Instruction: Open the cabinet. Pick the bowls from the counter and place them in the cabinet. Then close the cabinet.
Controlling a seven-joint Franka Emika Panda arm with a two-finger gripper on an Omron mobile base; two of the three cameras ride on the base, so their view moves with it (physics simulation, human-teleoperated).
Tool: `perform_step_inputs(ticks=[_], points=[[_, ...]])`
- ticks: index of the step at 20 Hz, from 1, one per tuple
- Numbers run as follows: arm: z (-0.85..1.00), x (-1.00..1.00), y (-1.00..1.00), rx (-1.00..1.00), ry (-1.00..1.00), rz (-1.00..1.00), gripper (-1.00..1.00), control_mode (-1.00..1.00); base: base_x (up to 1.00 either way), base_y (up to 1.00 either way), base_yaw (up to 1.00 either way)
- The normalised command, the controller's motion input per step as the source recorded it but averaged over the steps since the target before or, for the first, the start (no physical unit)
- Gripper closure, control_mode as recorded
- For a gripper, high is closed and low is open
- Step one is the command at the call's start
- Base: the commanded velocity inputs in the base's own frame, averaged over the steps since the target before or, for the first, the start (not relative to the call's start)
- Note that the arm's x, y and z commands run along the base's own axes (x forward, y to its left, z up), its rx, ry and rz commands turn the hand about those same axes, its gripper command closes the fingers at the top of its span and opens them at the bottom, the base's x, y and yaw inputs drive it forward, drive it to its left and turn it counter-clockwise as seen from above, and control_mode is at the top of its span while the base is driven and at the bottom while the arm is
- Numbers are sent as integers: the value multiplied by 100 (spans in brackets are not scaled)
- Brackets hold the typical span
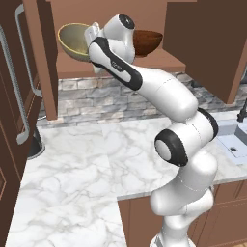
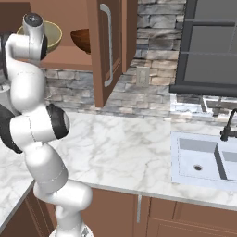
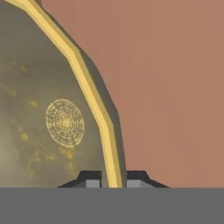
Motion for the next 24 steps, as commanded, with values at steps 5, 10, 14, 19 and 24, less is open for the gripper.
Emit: perform_step_inputs(ticks=[5, 10, 14, 19, 24], points=[[-13, 1, -4, 0, 7, 0, 100, -100, 0, 0, 0], [-2, -4, -24, 0, 0, 0, 100, -100, 0, 0, 0], [0, -14, -4, 0, -3, 0, -100, -100, 0, 0, 0], [0, -9, -3, 1, -8, 0, -100, -100, 0, 0, 0], [3, -13, 0, 0, -13, 0, -100, -100, 0, 0, 0]])
